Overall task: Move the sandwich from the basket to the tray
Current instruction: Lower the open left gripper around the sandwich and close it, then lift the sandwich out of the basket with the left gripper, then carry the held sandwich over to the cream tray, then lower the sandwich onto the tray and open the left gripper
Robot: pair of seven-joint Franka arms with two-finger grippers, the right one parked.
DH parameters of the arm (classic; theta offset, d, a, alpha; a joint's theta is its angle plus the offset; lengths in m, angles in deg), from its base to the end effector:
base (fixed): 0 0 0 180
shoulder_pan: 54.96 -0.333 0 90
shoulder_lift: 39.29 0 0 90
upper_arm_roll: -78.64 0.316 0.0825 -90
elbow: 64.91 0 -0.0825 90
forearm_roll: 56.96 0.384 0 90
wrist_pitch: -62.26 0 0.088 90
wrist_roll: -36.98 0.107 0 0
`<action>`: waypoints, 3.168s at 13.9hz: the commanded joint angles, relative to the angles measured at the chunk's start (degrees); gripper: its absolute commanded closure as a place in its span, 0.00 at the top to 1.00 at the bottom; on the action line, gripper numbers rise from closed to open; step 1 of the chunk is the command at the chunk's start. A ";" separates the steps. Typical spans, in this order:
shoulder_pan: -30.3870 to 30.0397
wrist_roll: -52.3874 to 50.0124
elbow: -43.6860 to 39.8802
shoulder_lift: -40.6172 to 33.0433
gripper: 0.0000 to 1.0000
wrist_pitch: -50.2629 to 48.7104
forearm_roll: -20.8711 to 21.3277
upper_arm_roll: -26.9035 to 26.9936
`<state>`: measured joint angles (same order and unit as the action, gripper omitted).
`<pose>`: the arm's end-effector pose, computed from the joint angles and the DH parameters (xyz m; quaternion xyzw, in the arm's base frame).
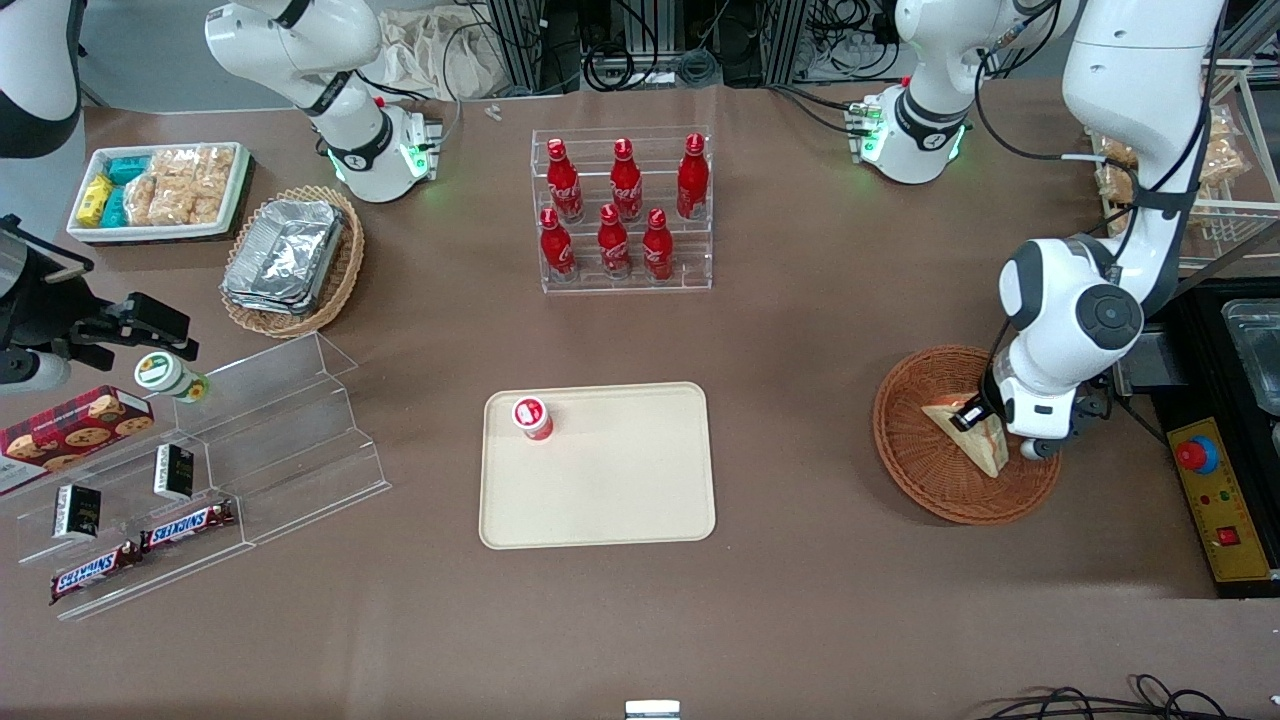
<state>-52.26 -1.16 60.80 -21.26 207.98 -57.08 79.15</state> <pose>0.5611 -0.0214 0.2432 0.9509 0.3091 0.0165 0.0052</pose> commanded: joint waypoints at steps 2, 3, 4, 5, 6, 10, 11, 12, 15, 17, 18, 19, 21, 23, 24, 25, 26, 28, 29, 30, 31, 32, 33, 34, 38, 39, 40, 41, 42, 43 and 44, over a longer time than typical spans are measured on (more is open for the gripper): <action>-0.77 0.86 -0.63 -0.81 0.00 -1.82 1.09 0.20; -0.77 2.35 -3.07 -0.90 0.00 -5.76 1.09 0.11; -0.77 3.67 -6.23 -1.07 0.00 -11.63 1.09 0.11; -0.77 6.12 -10.35 -1.34 0.00 -19.09 1.09 0.11; -0.77 9.02 -15.09 -1.25 0.00 -26.29 1.00 0.11; -0.60 15.02 -30.40 -1.25 0.00 -43.48 0.73 0.02; -0.16 15.03 -33.57 -1.25 0.00 -45.94 0.91 -0.33; 0.28 15.11 -37.16 -1.25 0.00 -48.40 0.74 -0.94; 4.74 14.68 -45.71 -0.72 0.00 -52.47 0.73 -5.50; 9.40 14.50 -45.90 0.58 0.00 -51.60 0.91 -5.87; 10.47 14.50 -46.08 1.99 0.00 -50.55 0.82 -5.95; 12.13 14.58 -46.16 2.96 0.00 -48.36 0.91 -5.95; 14.95 14.50 -46.16 6.20 0.00 -43.88 1.00 -5.87; 17.93 12.76 -46.08 9.45 0.00 -38.96 1.00 -5.87; 19.08 9.87 -46.16 11.39 0.00 -37.02 0.91 -5.87; 20.39 7.40 -46.25 13.23 0.00 -34.48 0.91 -5.95; 22.06 5.81 -46.25 15.16 0.00 -31.15 1.00 -5.87; 23.92 2.30 -46.25 18.51 0.00 -26.39 1.00 -5.87; 24.79 0.19 -46.25 19.66 0.00 -25.06 1.00 -5.87; 25.93 -0.79 -46.25 20.36 0.00 -23.74 1.00 -5.87; 27.60 -2.19 -46.25 21.15 0.00 -22.34 1.00 -5.69; 28.14 -4.29 -46.17 21.94 0.00 -21.63 1.00 -5.69; 28.40 -6.05 -46.17 23.17 0.00 -20.23 1.00 -5.69; 29.45 -6.85 -45.99 23.70 0.00 -18.56 1.35 -5.69; 32.26 -11.85 -45.64 27.21 0.00 -15.30 8.62 -5.69; 33.06 -12.74 -45.64 28.27 0.00 -14.51 10.73 -5.69; 33.15 -13.62 -45.64 29.06 0.00 -13.81 12.58 -5.69; 33.15 -13.97 -45.64 29.42 0.00 -13.63 13.29 -5.69; 33.15 -13.98 -45.64 29.60 0.00 -13.62 13.30 -5.78; 32.72 -13.89 -45.64 29.69 0.15 -13.62 12.87 -5.78; 32.36 -13.89 -45.81 30.03 0.61 -13.01 12.69 -5.69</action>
<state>-19.68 -13.66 16.35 7.33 194.12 -45.20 72.90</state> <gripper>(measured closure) 0.806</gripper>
